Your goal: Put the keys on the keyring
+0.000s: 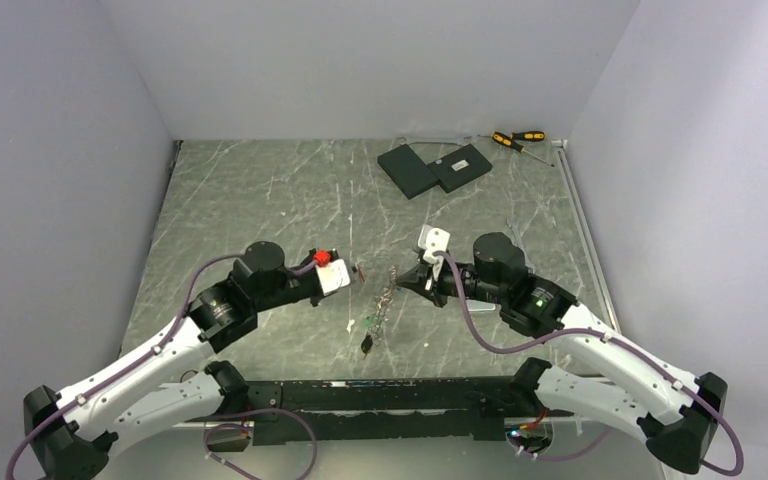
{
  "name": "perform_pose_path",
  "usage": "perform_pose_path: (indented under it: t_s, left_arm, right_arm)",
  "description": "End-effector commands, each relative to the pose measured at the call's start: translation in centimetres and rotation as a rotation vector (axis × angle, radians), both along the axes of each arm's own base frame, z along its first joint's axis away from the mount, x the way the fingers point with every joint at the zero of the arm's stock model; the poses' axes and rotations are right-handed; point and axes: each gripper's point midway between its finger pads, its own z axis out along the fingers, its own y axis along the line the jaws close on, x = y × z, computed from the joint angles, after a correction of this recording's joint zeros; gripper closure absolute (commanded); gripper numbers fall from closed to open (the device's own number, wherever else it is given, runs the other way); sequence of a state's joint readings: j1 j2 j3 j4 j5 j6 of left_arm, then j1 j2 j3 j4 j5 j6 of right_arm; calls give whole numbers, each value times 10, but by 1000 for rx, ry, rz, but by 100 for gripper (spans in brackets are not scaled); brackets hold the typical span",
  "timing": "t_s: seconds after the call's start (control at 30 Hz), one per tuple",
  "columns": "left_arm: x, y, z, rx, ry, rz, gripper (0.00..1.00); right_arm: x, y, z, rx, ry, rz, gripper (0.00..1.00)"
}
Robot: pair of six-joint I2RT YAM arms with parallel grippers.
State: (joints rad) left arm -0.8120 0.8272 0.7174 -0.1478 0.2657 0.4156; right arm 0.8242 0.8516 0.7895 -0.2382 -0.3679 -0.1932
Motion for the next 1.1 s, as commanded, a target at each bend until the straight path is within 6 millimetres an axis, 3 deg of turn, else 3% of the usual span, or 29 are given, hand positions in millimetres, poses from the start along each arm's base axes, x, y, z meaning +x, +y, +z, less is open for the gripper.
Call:
perform_pose_path:
  t_s: [0.0,0.13,0.33,1.07]
  left_arm:
    - [-27,-10,16,-49,-74,-181,100]
    - [-41,-12,17,-57,-86,-259,100]
    - [-40,-13,11,-42,-89,-265,100]
    - [-67,-27,0,-35,-18,-450,100]
  right_arm:
    - [-14,18,27,81,-65,130,100]
    - [-28,25,25,71,-41,231,100]
    - [-44,33,26,80,-16,332,100]
    - [-51,46,22,56,12,427,100]
